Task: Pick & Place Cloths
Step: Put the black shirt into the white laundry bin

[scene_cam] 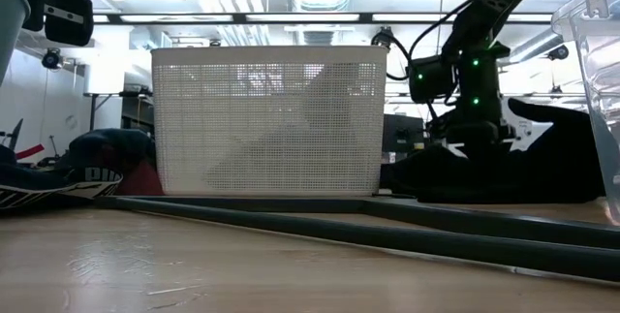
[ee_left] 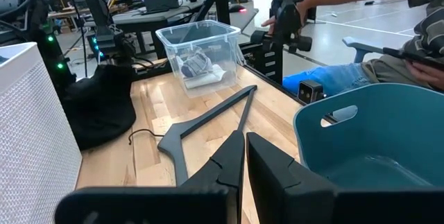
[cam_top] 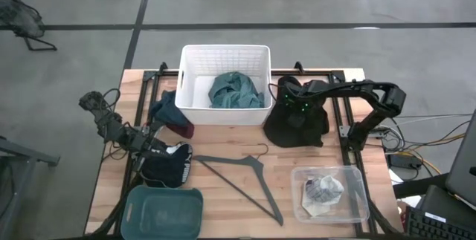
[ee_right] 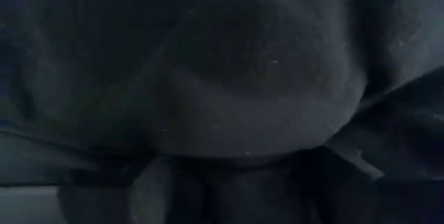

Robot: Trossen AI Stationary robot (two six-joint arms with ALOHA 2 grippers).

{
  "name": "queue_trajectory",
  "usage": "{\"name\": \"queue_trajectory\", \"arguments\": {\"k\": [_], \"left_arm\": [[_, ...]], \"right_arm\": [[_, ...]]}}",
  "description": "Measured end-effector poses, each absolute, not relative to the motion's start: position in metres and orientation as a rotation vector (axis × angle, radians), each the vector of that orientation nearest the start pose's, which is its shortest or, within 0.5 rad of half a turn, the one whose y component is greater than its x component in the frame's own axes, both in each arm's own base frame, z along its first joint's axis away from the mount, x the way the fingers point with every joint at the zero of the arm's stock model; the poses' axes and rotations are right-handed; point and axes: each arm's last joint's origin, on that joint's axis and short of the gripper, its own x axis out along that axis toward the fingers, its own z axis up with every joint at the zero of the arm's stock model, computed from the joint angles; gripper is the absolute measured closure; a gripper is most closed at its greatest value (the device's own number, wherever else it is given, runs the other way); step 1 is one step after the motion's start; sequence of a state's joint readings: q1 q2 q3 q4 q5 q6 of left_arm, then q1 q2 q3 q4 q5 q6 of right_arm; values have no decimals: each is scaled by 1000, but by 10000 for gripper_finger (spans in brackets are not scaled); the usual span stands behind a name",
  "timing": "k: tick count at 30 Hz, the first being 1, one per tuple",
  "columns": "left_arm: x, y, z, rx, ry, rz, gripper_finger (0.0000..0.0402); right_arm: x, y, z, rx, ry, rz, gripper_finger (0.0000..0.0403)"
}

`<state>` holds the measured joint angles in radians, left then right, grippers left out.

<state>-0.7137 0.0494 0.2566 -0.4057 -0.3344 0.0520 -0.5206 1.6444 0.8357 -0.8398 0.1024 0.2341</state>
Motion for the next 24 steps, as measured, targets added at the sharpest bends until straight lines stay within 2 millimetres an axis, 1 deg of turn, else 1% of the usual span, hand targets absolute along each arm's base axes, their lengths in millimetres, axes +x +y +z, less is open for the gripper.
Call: {"name": "queue_trajectory", "arguments": {"k": [2, 4, 9, 10, 13, 18, 24], "left_arm": [[64, -43, 207, 151, 163, -383, 378], [64, -43, 207, 151, 163, -382, 378], [64, -43, 207, 151, 163, -383, 378], [64, -43, 207, 151, 163, -383, 378], [64, -43, 207, 151, 163, -383, 378], [64, -43, 207, 151, 163, -382, 378], [64, -43, 207, 151, 163, -383, 378]], "right_arm": [[212, -124, 133, 519, 1582, -660, 175], [212, -125, 133, 520, 1576, -655, 216], [213, -125, 144, 505, 1539, -650, 356], [213, -125, 148, 501, 1524, -649, 362], [215, -126, 160, 498, 1468, -660, 362], [212, -126, 195, 467, 1366, -692, 362], [202, -122, 250, 402, 1226, -773, 362]]}}
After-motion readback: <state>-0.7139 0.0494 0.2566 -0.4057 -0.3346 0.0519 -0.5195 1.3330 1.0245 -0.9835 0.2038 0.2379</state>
